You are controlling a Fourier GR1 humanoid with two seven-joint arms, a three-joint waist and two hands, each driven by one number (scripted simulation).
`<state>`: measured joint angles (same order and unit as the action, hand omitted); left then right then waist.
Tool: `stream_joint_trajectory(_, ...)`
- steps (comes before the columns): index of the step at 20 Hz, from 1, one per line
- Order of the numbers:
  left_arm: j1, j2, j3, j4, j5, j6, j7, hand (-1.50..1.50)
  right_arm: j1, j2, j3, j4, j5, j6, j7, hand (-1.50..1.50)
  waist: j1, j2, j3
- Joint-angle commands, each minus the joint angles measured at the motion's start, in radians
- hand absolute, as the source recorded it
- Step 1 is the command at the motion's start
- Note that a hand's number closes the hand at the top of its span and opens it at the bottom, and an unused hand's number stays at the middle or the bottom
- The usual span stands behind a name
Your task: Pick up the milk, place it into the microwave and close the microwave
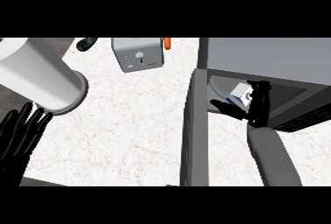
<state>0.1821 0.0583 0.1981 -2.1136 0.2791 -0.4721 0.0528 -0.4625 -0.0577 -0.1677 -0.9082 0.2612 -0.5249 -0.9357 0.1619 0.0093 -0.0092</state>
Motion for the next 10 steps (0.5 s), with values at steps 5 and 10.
stream_joint_trajectory(5, 0.001, -0.035, -0.043, -0.005, -0.043, 0.018, -0.004, -1.50, -0.138, -0.044, -0.053, 0.195, -0.046, 0.098, 0.239, -1.50, -0.007, 0.037, 0.011)
stream_joint_trajectory(10, -0.010, -0.054, -0.058, 0.014, -0.075, 0.041, -0.002, -1.50, -0.155, -0.010, -0.056, 0.207, -0.074, 0.117, 0.254, -1.50, -0.040, 0.029, 0.011)
